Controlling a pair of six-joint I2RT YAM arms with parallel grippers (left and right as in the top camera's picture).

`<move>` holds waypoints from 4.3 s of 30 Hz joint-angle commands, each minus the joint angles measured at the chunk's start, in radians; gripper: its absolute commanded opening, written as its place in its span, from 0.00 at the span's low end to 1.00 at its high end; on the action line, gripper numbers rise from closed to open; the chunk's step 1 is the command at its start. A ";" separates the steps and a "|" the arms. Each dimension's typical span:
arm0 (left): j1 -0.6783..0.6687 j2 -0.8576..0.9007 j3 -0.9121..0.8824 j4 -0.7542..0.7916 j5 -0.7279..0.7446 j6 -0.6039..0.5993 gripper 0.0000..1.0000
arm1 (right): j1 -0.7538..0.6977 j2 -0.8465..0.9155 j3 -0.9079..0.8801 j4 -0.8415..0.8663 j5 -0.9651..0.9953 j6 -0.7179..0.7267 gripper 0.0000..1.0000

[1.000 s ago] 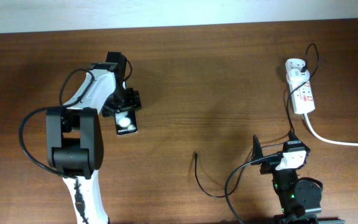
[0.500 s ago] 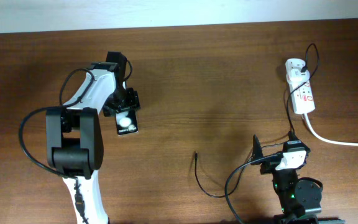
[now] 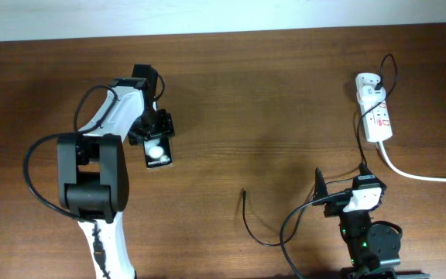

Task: Plug charger to phone and switch on socket
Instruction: 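Lift the phone with the left gripper and tilt it upright, then move the right gripper toward the phone held by the left gripper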

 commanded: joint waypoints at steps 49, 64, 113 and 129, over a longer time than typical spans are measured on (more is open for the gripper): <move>0.001 0.011 0.256 -0.153 1.579 -0.571 0.00 | 0.010 -0.007 -0.005 -0.005 -0.006 0.004 0.99; 0.000 0.011 0.256 -0.153 1.568 -0.571 0.00 | 0.010 -0.007 -0.005 -0.005 -0.006 0.004 0.99; 0.000 0.011 0.256 -0.103 1.395 -0.406 0.00 | 0.010 -0.006 0.021 0.192 -0.187 0.136 0.99; 0.000 0.011 0.256 -0.084 1.364 -0.406 0.00 | 0.010 0.610 0.747 -0.291 -0.389 0.137 0.99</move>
